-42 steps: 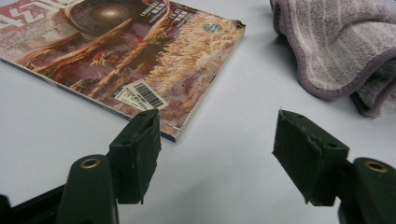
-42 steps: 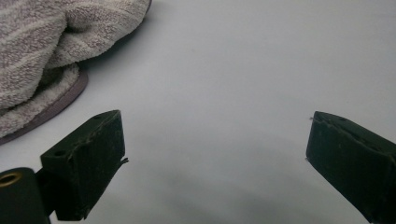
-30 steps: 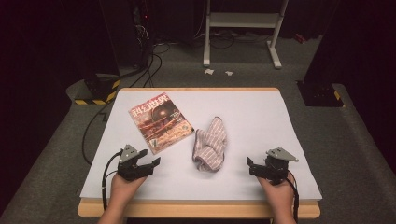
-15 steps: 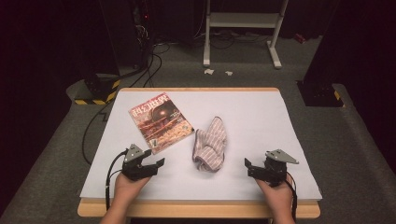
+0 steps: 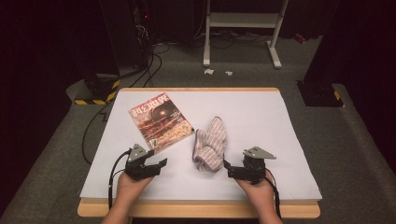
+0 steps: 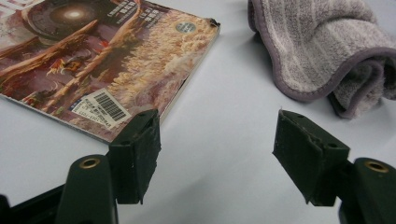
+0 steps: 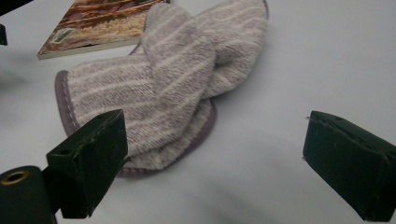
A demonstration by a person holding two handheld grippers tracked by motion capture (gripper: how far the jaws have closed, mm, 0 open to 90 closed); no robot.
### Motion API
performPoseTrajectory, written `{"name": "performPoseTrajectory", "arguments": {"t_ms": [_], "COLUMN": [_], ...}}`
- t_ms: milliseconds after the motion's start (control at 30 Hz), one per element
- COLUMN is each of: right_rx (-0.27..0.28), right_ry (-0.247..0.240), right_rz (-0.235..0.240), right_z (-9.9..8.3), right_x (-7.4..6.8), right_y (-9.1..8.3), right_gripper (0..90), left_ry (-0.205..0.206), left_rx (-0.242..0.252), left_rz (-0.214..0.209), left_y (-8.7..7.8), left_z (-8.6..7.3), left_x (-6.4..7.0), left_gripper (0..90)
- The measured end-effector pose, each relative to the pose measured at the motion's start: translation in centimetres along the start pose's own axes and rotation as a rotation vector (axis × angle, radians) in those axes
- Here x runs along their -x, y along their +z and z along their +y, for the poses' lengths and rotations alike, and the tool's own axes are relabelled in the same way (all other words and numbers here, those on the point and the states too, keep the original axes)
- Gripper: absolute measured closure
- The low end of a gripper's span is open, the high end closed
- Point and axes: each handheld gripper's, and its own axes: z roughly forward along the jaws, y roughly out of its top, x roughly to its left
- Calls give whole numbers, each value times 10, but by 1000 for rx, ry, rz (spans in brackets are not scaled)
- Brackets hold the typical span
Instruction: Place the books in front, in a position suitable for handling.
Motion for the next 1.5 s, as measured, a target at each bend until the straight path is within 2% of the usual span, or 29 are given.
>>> {"name": "performPoseTrajectory", "arguments": {"t_ms": [67,100,167,200,300,367,400,600,700,733,833,967,1100,1167,1233,1333,1500], "right_rx": [-4,-17,-15,-17,-16,-31,-49,-146,-172,-193,-195,-213,-217,-218,-214,-198,-163], "right_ry": [-6,-10,-13,-19,-31,-40,-31,-9,-9,1,-1,-18,-36,-38,-58,-71,-83], "right_rz": [3,15,18,24,25,27,32,64,68,82,79,36,19,21,41,46,40], "right_z": [3,11,14,23,32,40,45,41,37,34,32,30,30,30,30,29,26], "right_x": [-3,-9,-10,-14,-16,-19,-20,-24,-26,-31,-35,-43,-45,-46,-48,-51,-52], "right_y": [4,12,14,20,28,38,49,80,87,91,92,92,93,93,93,92,87], "right_gripper": [65,66,69,71,72,72,74,104,115,144,159,233,341,373,487,586,649], "left_ry": [7,6,7,11,19,12,3,7,9,4,8,12,5,15,15,6,7], "left_rx": [-5,-7,-9,-17,-20,-14,-8,-5,-9,-3,-4,0,4,-5,-14,-10,-4], "left_rz": [-2,-2,-8,-13,-10,-9,-11,-4,-4,-6,-3,-4,-14,-13,-15,-16,-12], "left_y": [1,1,2,2,1,-1,-2,-5,-4,-6,-7,-11,-10,-9,-7,-8,-9], "left_z": [0,0,0,-1,-1,-2,-2,-3,-3,-3,-4,-5,-5,-6,-7,-7,-7], "left_x": [0,1,0,0,0,-1,-2,-3,-4,-5,-6,-8,-8,-8,-9,-10,-10], "left_gripper": [320,320,320,322,322,322,322,324,325,325,327,329,330,329,327,327,327]}}
